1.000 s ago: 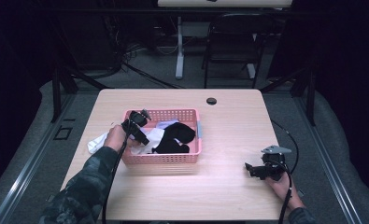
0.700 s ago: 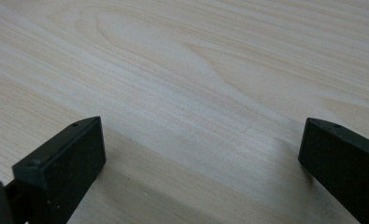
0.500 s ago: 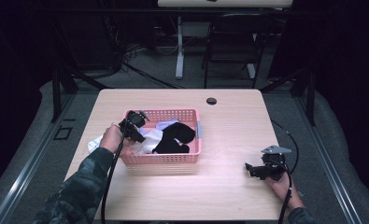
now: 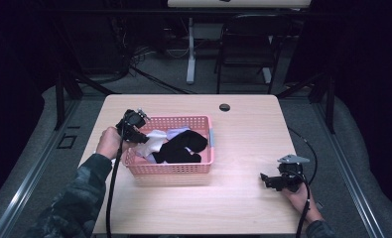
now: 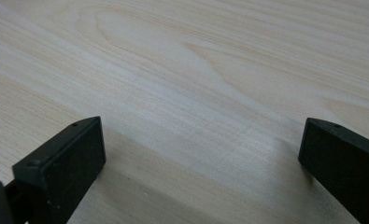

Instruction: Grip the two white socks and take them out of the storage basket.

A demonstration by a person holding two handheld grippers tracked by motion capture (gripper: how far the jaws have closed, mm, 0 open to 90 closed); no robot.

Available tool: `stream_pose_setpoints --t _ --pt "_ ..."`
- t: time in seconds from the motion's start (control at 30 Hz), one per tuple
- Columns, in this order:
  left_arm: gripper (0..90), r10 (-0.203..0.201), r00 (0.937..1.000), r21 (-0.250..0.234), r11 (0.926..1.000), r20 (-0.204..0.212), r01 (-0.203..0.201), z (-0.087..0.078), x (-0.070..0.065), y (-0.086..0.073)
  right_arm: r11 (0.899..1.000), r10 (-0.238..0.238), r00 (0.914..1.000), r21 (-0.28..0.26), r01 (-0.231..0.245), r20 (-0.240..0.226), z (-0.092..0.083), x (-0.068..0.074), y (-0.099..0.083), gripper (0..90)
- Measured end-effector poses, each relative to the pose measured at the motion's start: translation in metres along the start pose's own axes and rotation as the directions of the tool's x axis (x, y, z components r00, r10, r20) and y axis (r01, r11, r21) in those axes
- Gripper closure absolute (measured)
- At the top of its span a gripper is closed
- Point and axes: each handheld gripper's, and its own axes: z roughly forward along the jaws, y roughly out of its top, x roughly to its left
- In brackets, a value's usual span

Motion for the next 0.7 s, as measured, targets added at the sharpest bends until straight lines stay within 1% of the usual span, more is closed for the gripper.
stream_pose_setpoints --t 0.13,0.17,0.2,0.23,0.27,0.3,0.33,0.37,0.47,0.5,0.53,0.57,0.6,0.7 --pt "85.4 -0.004 1.0 -0.011 0.9999 -0.009 0.004 -0.01 0.002 0.002 1.0 0.0 1.0 0.0 0.0 0.0 0.0 0.0 0.0 0.0" --pt "85.4 -0.004 1.0 -0.011 0.9999 -0.009 0.004 -0.01 0.002 0.002 1.0 0.0 1.0 0.0 0.0 0.0 0.0 0.0 0.0 0.0" --pt "85.4 -0.002 0.9999 -0.018 0.9998 -0.015 0.001 -0.015 0.004 0.004 1.0 0.001 1.0 -0.002 -0.001 0.001 0.0 0.0 0.0 0.0" --pt "85.4 -0.002 0.9999 -0.018 0.9998 -0.015 0.001 -0.015 0.004 0.004 1.0 0.001 1.0 -0.002 -0.001 0.001 0.0 0.0 0.0 0.0" --pt "85.4 -0.008 0.9998 -0.033 0.9994 -0.017 0.008 -0.019 0.005 0.005 1.0 0.002 1.0 -0.002 -0.002 0.001 0.0 0.0 0.0 0.0" --pt "85.4 -0.008 0.9998 -0.033 0.9994 -0.017 0.008 -0.019 0.005 0.005 1.0 0.002 1.0 -0.002 -0.002 0.001 0.0 0.0 0.0 0.0" --pt "85.5 -0.009 0.9997 -0.04 0.9992 -0.021 0.008 -0.024 0.007 0.006 1.0 0.002 1.0 -0.002 -0.002 0.001 0.0 0.0 0.0 0.0" --pt "85.5 -0.009 0.9997 -0.04 0.9992 -0.021 0.008 -0.024 0.007 0.006 1.0 0.002 1.0 -0.002 -0.002 0.001 0.0 0.0 0.0 0.0" --pt "85.5 -0.012 0.9996 -0.055 0.9984 -0.026 0.01 -0.033 0.008 0.009 1.0 0.002 1.0 -0.002 -0.002 0.001 0.0 0.0 0.0 0.0" --pt "85.5 -0.012 0.9996 -0.055 0.9984 -0.026 0.01 -0.033 0.008 0.009 1.0 0.002 1.0 -0.002 -0.002 0.001 0.0 0.0 0.0 0.0" --pt "85.4 -0.011 0.9993 -0.063 0.9979 -0.034 0.009 -0.038 0.009 0.01 1.0 0.001 1.0 -0.001 -0.001 0.001 0.0 0.0 0.0 0.0" --pt "85.4 -0.011 0.9993 -0.063 0.9979 -0.034 0.009 -0.038 0.009 0.01 1.0 0.001 1.0 -0.001 -0.001 0.001 0.0 0.0 0.0 0.0" --pt "85.4 -0.012 0.9991 -0.073 0.9973 -0.041 0.009 -0.043 0.011 0.011 1.0 -0.001 1.0 0.0 0.001 -0.001 0.0 0.0 0.0 0.0" --pt "85.5 -0.018 0.9987 -0.089 0.996 -0.048 0.014 -0.052 0.013 0.01 1.0 0.0 1.0 0.0 0.0 -0.001 0.0 0.0 0.0 0.0"
